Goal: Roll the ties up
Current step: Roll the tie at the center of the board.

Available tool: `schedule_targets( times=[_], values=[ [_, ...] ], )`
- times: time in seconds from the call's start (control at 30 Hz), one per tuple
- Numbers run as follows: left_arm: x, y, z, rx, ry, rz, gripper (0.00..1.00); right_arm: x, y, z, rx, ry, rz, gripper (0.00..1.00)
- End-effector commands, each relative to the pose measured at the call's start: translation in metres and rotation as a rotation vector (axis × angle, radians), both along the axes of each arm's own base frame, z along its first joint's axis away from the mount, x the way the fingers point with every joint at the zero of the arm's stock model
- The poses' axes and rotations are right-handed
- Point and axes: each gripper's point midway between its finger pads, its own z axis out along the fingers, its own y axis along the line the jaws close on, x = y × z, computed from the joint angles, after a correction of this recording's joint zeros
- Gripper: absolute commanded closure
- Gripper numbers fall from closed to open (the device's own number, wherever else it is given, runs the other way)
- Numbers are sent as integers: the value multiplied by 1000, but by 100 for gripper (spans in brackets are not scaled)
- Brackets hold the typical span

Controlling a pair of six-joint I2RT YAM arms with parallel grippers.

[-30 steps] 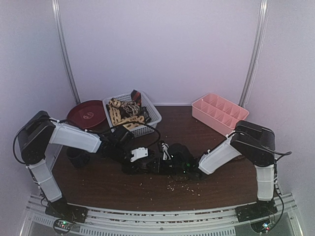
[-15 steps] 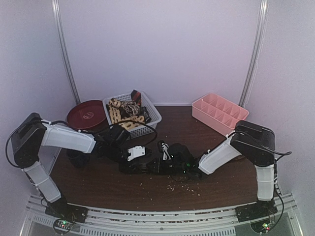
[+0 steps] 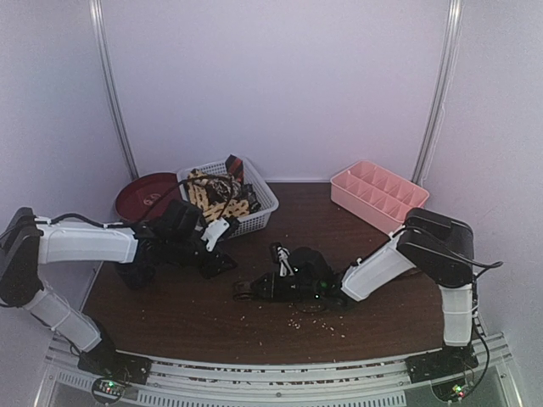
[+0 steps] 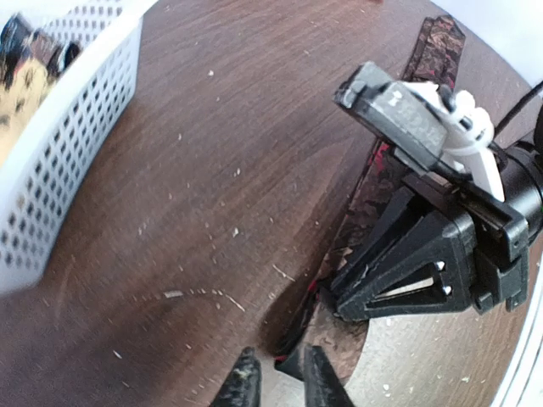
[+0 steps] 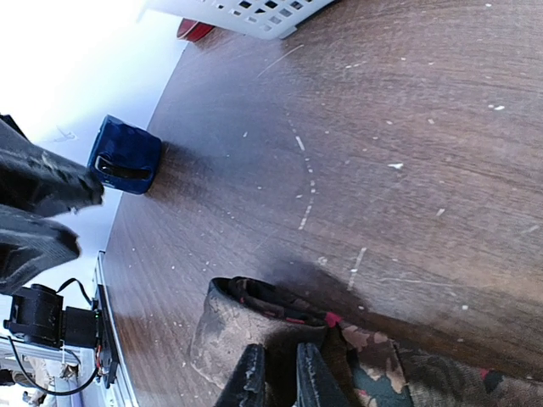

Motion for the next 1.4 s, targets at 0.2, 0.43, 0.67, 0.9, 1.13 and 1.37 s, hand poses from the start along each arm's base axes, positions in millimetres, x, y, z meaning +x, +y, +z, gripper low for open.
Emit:
schedule_targets(
  times=[0.2,0.43,0.67,0.9,1.13,1.37],
  values=[
    [-21,8,-29,-177,169,192,90,-5,9,-4,-8,6,11,86],
    [-28,-12,-47,-180,197,163,95,0,3,-7,-57,-23,-4,86],
    [-28,-19,-55,-171,200,158,95,3,7,-6,-82,-42,10,85],
    [-34,-14,-75,-134,228,169,94,8,4,-7,-110,-55,5,85],
    [-34,-11,-85,-106,237,180,92,14,-4,11,-145,-74,-32,81],
    [-34,-11,-89,-97,245,186,92,10,-1,19,-156,-73,-38,78]
  ],
)
